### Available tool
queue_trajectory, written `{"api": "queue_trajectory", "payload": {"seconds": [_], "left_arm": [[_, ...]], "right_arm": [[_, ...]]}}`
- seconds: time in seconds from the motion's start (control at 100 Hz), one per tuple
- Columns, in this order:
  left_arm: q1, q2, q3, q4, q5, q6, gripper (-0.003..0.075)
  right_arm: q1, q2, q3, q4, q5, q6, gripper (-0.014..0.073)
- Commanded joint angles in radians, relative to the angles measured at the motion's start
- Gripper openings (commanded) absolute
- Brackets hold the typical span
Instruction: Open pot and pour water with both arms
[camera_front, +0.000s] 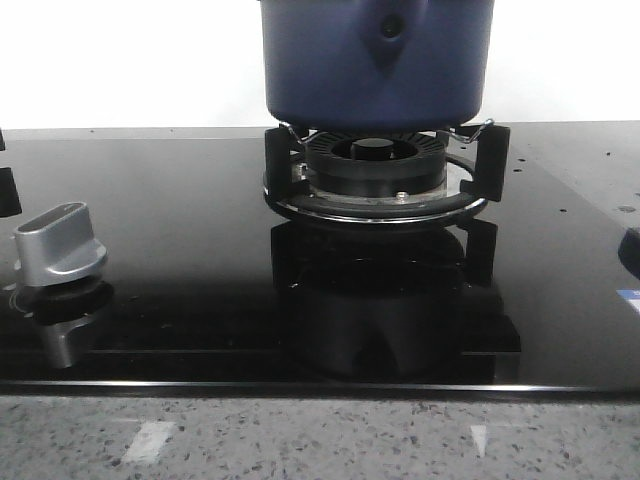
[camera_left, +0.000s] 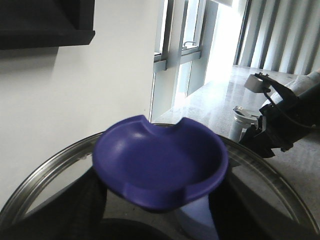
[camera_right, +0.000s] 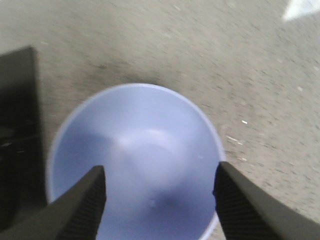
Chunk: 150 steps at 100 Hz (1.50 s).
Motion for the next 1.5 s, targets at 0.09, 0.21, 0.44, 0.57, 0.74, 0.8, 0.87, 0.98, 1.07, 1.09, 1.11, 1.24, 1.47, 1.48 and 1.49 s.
{"api": "queue_trajectory", "payload": {"seconds": [0.09,0.21,0.44,0.57,0.74,0.8,0.87,0.98,1.07,1.09,1.11,1.24,1.47,1.48,1.49], "left_arm": [[-0.008,-0.045,-0.040,-0.125,0.043,0.002,0.0368],[-0.008,-0.045,-0.040,-0.125,0.043,0.002,0.0368],[-0.008,-0.045,-0.040,-0.125,0.043,0.002,0.0368],[-0.008,-0.045,-0.040,-0.125,0.061,0.002,0.0368],[-0.008,-0.045,-0.040,-0.125,0.069,0.002,0.0368],[-0.008,-0.045,-0.040,-0.125,0.076,0.002,0.0368],[-0.008,-0.045,-0.040,-0.125,0.091,0.002,0.0368],[-0.008,-0.045,-0.040,-0.118,0.093,0.002,0.0368],[-0.008,-0.045,-0.040,-0.115,0.093,0.002,0.0368],[-0.008,-0.045,-0.040,-0.115,0.093,0.002,0.0368],[-0.008,-0.045,-0.040,-0.115,0.093,0.002,0.0368],[-0.008,-0.045,-0.040,-0.115,0.093,0.002,0.0368],[-0.008,-0.045,-0.040,-0.115,0.093,0.004,0.0368],[-0.008,-0.045,-0.040,-0.115,0.093,0.004,0.0368],[-0.008,-0.045,-0.040,-0.115,0.093,0.004,0.0368]], "right_arm": [[-0.007,-0.036,-0.033,0.101,-0.026,-0.070,0.0423],[-0.004,-0.036,-0.033,0.112,-0.028,-0.070,0.0423],[-0.004,-0.036,-0.033,0.112,-0.032,-0.070,0.0423],[-0.004,-0.036,-0.033,0.112,-0.034,-0.070,0.0423],[-0.004,-0.036,-0.033,0.112,-0.034,-0.070,0.0423],[-0.004,-0.036,-0.033,0.112,-0.034,-0.070,0.0423],[-0.004,-0.036,-0.033,0.112,-0.034,-0.070,0.0423],[-0.004,-0.036,-0.033,0.112,-0.034,-0.070,0.0423],[-0.004,-0.036,-0.033,0.112,-0.034,-0.070,0.0423],[-0.004,-0.036,-0.033,0.112,-0.034,-0.070,0.0423],[-0.004,-0.036,-0.033,0.112,-0.034,-0.070,0.0423],[-0.004,-0.036,-0.033,0.112,-0.034,-0.070,0.0423],[-0.004,-0.036,-0.033,0.112,-0.034,-0.070,0.0423],[-0.004,-0.036,-0.033,0.112,-0.034,-0.070,0.0423],[-0.004,-0.036,-0.033,0.112,-0.034,-0.070,0.0423]]}}
